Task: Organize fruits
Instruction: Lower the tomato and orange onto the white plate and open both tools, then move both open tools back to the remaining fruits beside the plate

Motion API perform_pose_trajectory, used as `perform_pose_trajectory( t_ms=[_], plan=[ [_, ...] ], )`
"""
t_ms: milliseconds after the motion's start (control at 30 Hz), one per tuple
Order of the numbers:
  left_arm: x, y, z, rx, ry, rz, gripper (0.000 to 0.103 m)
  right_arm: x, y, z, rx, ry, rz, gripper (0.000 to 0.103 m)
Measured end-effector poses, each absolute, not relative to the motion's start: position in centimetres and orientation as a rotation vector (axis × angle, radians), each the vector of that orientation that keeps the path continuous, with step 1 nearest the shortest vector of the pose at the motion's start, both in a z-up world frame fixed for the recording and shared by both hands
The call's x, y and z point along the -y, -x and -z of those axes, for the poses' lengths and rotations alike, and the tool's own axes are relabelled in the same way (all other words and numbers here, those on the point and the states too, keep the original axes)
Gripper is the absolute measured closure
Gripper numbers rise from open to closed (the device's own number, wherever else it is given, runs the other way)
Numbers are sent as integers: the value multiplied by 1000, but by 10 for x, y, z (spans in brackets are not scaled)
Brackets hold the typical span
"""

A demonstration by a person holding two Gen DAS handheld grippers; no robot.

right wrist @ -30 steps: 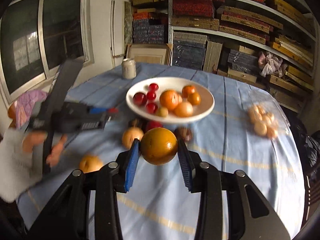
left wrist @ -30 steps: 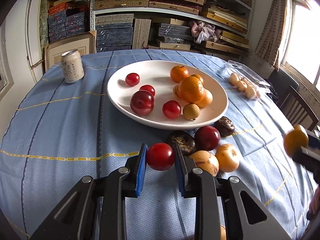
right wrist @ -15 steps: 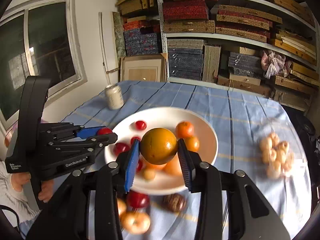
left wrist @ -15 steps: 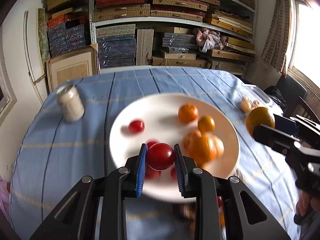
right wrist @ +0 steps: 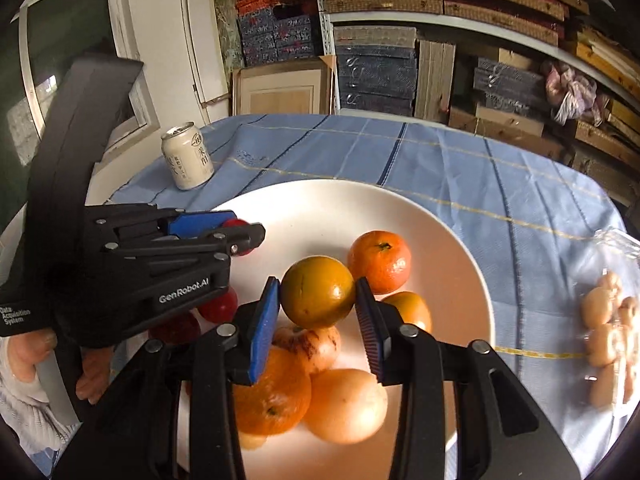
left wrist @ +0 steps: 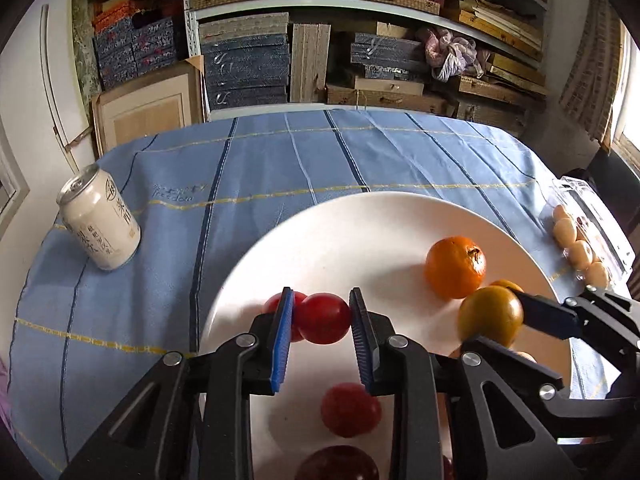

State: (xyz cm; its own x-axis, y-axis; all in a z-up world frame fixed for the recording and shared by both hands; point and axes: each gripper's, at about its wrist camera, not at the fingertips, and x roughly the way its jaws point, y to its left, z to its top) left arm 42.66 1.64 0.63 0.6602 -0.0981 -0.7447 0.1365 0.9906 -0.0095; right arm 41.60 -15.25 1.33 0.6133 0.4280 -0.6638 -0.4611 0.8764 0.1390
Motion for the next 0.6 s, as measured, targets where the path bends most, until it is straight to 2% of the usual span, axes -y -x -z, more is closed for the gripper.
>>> perform_pose_trajectory(
  t_ms=[33,67,100,133,167,233,333,433,500,600],
  plan=[
    [-17,-427,-6,-841,-41,139,74,150,-419,-12,-760,48,-520,65],
    [-16,-427,-6,-840,-44,138,68,147,-420,-11,-760,57,-522,65],
    [-15,-427,-6,-835,-54,128,61,146,-418,-11,-757,66,-516,65],
    [-15,-425,-7,-823,-55,114,48,143,-418,-10,-750,86,-505,65],
    [-16,-422,-8,-814,-50,110,41,143,-417,-10,-747,91,-503,62],
    [-20,-416,-12,-808,-27,113,40,144,-413,-12,-742,84,-502,56],
    [-25,-404,-23,-806,-7,117,40,155,-400,-24,-722,69,-493,54],
    [-35,-378,-43,-780,19,111,33,173,-373,-49,-669,36,-484,37],
    [-42,-355,-54,-764,34,111,29,189,-342,-70,-606,13,-473,20],
    [-52,-305,-59,-751,53,128,26,212,-296,-82,-545,-15,-463,10]
  ],
)
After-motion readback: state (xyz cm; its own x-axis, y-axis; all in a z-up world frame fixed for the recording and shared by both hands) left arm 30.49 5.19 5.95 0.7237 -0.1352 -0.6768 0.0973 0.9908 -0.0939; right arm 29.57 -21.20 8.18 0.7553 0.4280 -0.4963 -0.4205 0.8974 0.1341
